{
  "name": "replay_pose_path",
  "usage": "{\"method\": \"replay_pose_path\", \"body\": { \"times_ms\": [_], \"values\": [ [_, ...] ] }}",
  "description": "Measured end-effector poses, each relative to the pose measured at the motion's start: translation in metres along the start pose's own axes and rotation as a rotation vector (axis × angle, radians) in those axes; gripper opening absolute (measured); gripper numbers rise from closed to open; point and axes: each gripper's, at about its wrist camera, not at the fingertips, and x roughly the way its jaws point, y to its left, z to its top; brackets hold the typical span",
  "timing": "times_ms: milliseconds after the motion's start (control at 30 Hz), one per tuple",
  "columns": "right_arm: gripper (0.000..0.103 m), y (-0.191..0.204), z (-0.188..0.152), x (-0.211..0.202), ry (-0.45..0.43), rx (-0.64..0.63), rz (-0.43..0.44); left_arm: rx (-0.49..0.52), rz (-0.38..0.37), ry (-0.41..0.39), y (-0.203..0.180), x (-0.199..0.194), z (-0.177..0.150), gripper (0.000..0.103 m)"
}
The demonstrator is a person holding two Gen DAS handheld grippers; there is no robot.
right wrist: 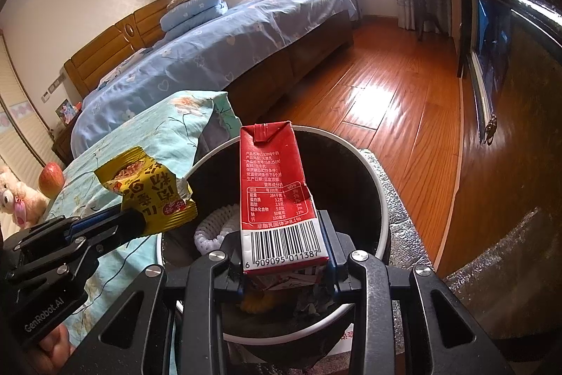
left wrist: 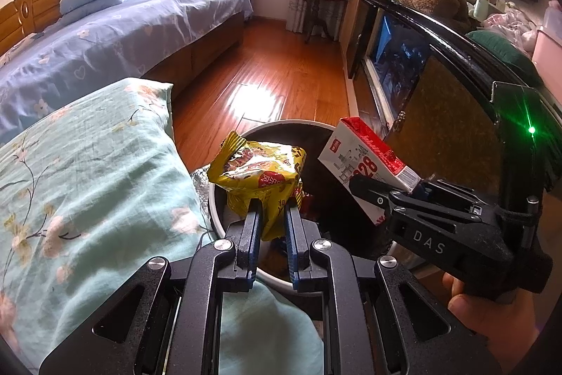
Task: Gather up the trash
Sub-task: 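Lower the yellow bag and red carton into the bin with both grippers, then open both grippers to release the bag and carton into the bin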
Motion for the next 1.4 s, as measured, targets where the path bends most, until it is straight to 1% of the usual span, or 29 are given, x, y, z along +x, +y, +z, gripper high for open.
{"method": "replay_pose_path", "body": {
  "times_ms": [300,400,533,567,600,667,700,833,933,1000,1033,1067,1100,1167,1200,1267,1400],
  "values": [
    [0.033,0.000,0.001,0.000,0.000,0.003,0.002,0.001,-0.009,-0.001,0.000,0.000,-0.001,0.012],
    [0.033,-0.001,0.002,-0.002,-0.002,0.008,-0.003,0.001,-0.029,0.002,0.000,-0.001,-0.001,0.012],
    [0.034,-0.004,0.003,-0.002,0.007,0.018,-0.006,0.006,-0.032,-0.001,-0.001,-0.004,-0.002,0.014],
    [0.035,-0.005,0.003,-0.002,0.007,0.025,-0.005,0.003,-0.030,-0.001,0.000,-0.005,-0.002,0.018],
    [0.037,-0.006,0.003,-0.003,0.006,0.032,-0.002,-0.002,-0.027,-0.003,0.001,-0.007,-0.003,0.026],
    [0.041,-0.007,0.003,-0.006,-0.001,0.040,0.002,-0.010,-0.017,-0.013,0.005,-0.010,-0.004,0.037],
    [0.044,-0.007,0.003,-0.008,-0.008,0.045,0.004,-0.010,-0.016,-0.019,0.006,-0.013,-0.005,0.036],
    [0.045,-0.004,0.001,-0.016,-0.027,0.054,0.014,-0.019,-0.011,-0.033,0.013,-0.024,-0.012,0.037],
    [0.049,0.001,-0.001,-0.023,-0.035,0.053,0.029,-0.043,0.003,-0.050,0.022,-0.037,-0.022,0.043],
    [0.058,0.006,-0.004,-0.030,-0.046,0.050,0.040,-0.071,0.013,-0.064,0.028,-0.047,-0.030,0.046],
    [0.061,0.010,-0.005,-0.033,-0.052,0.047,0.044,-0.093,0.020,-0.076,0.032,-0.054,-0.036,0.047],
    [0.065,0.014,-0.007,-0.037,-0.059,0.044,0.051,-0.114,0.030,-0.089,0.036,-0.063,-0.043,0.051],
    [0.067,0.019,-0.010,-0.041,-0.066,0.039,0.058,-0.123,0.035,-0.098,0.038,-0.067,-0.047,0.053],
    [0.077,0.030,-0.016,-0.049,-0.076,0.033,0.074,-0.154,0.051,-0.126,0.044,-0.083,-0.060,0.058],
    [0.083,0.036,-0.020,-0.053,-0.082,0.028,0.082,-0.173,0.054,-0.139,0.048,-0.091,-0.067,0.059],
    [0.091,0.048,-0.029,-0.059,-0.095,0.016,0.094,-0.200,0.059,-0.154,0.055,-0.103,-0.077,0.059],
    [0.092,0.071,-0.045,-0.069,-0.107,-0.013,0.109,-0.235,0.101,-0.190,0.069,-0.130,-0.100,0.059]
  ]
}}
